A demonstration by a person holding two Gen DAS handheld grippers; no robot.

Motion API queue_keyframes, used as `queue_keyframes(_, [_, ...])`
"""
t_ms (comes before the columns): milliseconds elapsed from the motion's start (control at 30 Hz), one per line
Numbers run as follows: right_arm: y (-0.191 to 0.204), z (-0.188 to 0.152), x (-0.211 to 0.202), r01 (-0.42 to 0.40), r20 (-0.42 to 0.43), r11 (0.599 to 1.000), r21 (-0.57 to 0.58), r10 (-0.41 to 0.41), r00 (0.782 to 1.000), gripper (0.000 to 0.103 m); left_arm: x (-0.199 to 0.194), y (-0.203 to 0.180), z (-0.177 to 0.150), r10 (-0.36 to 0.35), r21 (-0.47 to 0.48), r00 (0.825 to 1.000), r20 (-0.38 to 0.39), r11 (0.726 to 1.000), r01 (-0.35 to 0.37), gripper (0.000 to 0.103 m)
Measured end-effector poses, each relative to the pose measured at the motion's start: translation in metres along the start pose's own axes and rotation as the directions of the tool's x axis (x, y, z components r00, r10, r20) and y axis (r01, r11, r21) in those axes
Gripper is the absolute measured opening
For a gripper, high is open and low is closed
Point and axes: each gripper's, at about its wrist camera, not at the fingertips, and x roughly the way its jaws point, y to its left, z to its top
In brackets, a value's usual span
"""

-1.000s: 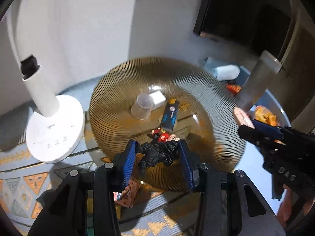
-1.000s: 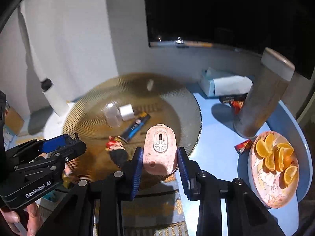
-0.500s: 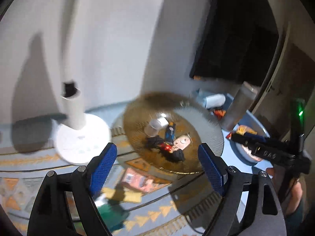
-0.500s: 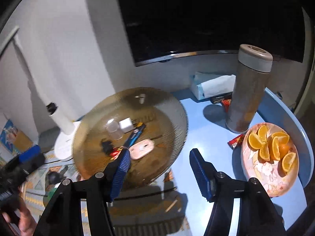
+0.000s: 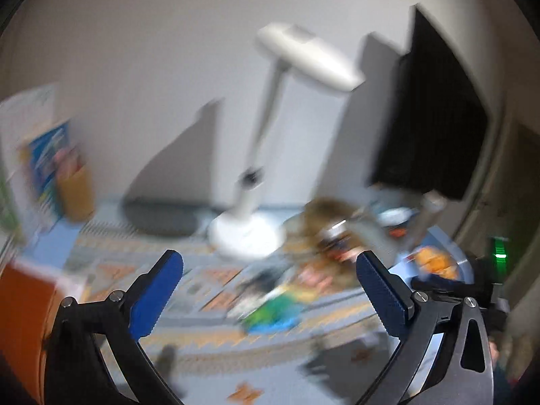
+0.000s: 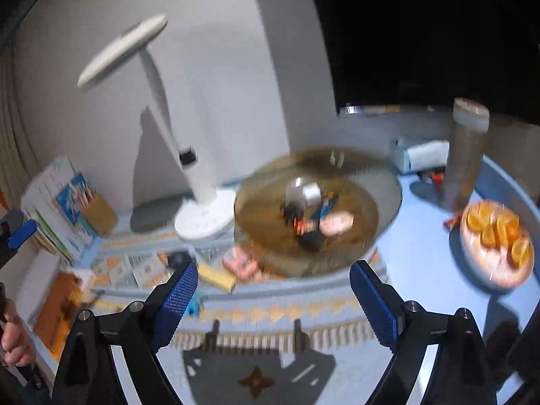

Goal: Organize rigid objects
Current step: 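Move both open tools back over the remaining toys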

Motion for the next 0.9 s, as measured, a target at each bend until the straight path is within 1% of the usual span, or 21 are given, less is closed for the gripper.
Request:
queue_keyframes(33, [0.003,-0.015,0.006,0.016,-0.001,1.0,-0.014,-0.016,1.0,0.091,0.007,0.011,-0.018,0.051,0.001,0.999,-0.021,0.999,-0.051,0.102])
queue_keyframes(67, [0.005,-0.027,0.012,0.024,-0.011,1.0,-0.019,-0.025,1.0,0.091,0.019,0.023,-0.04,0.099,0.003,0.993,-0.057,0.995,-0.099,0.102])
queue_keyframes(100, [0.005,-0.038,0.017,0.024,-0.026,1.0,-0.014,-0.024,0.999,0.091,0.03,0.031,-0.057,0.118,0.002,0.989,-0.09,0.993,-0.118,0.102])
queue_keyframes(167, [0.004,-0.059,0.029,0.024,-0.051,1.0,0.0,-0.024,0.998,0.091,0.047,0.043,-0.083,0.133,-0.008,0.981,-0.142,0.991,-0.135,0.102])
queue_keyframes(200, [0.002,-0.064,0.032,0.035,-0.058,0.999,0.003,-0.035,0.998,0.091,0.056,0.049,-0.097,0.14,-0.012,0.975,-0.171,0.989,-0.144,0.102])
queue_keyframes(267, [0.001,-0.079,0.038,0.077,-0.079,0.997,-0.016,-0.078,0.994,0.091,0.057,0.054,-0.112,0.148,-0.017,0.972,-0.18,0.988,-0.154,0.102])
queue_keyframes(300, [0.001,-0.081,0.04,0.076,-0.094,0.997,-0.018,-0.078,0.993,0.091,0.056,0.056,-0.117,0.159,-0.017,0.97,-0.182,0.986,-0.165,0.102])
queue_keyframes(333, [0.001,-0.081,0.042,0.062,-0.108,0.998,-0.016,-0.063,0.992,0.091,0.054,0.054,-0.115,0.159,-0.008,0.973,-0.168,0.987,-0.163,0.102])
queue_keyframes(367, [0.001,-0.082,0.042,0.051,-0.111,0.999,-0.015,-0.052,0.992,0.091,0.05,0.052,-0.114,0.154,0.002,0.98,-0.128,0.988,-0.155,0.102])
queue_keyframes(400, [0.0,-0.083,0.043,0.057,-0.115,0.998,-0.015,-0.059,0.992,0.091,0.05,0.051,-0.114,0.158,0.01,0.981,-0.115,0.987,-0.158,0.102])
queue_keyframes(500, [-0.006,-0.084,0.046,0.084,-0.125,0.996,0.013,-0.082,0.989,0.091,0.057,0.049,-0.117,0.146,0.028,0.976,-0.16,0.989,-0.143,0.102])
queue_keyframes(633, [-0.008,-0.083,0.051,0.097,-0.147,0.995,0.025,-0.093,0.985,0.091,0.055,0.042,-0.12,0.148,0.058,0.977,-0.152,0.988,-0.141,0.102])
queue_keyframes(833, [0.005,-0.083,0.057,0.111,-0.168,0.992,-0.052,-0.118,0.979,0.091,0.059,0.042,-0.12,0.162,0.064,0.971,-0.176,0.986,-0.153,0.102])
queue_keyframes(900, [0.007,-0.083,0.059,0.108,-0.177,0.992,-0.066,-0.118,0.977,0.091,0.064,0.043,-0.12,0.169,0.057,0.964,-0.204,0.985,-0.161,0.102])
